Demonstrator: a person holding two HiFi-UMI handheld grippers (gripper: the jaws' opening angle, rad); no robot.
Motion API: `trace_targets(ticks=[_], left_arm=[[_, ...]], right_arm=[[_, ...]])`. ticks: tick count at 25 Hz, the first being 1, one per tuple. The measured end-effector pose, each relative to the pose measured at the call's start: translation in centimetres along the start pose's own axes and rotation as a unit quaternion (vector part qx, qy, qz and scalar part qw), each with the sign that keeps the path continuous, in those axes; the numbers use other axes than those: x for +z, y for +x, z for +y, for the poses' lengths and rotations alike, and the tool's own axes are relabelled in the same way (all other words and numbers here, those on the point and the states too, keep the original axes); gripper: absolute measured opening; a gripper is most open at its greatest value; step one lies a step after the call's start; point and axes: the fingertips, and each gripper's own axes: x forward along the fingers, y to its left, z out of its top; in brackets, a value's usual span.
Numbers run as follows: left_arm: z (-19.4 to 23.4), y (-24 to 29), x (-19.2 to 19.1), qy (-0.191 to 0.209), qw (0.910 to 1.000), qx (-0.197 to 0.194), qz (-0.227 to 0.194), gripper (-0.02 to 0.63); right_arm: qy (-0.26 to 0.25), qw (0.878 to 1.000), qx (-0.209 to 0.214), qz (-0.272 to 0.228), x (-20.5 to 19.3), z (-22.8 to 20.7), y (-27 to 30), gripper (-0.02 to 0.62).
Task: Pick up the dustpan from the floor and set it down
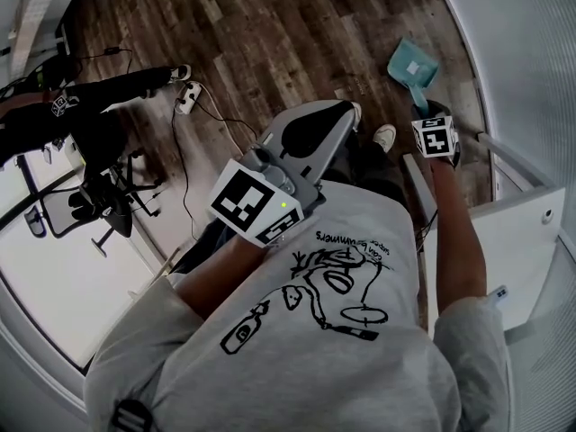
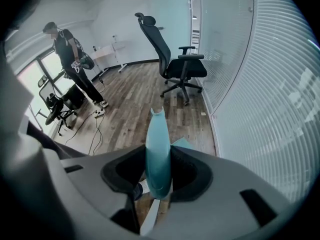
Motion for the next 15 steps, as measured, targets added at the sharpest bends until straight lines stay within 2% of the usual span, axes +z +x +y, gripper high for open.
trace_targets(ticks=[15], left_arm=[[-1.0,0.6,2.2,0.011,0.9996,-0.015,-0.02,0.003]], right_arm=[[0.0,1.0,0.0,-0.013,0.6,0.1,-3.0,0.127]])
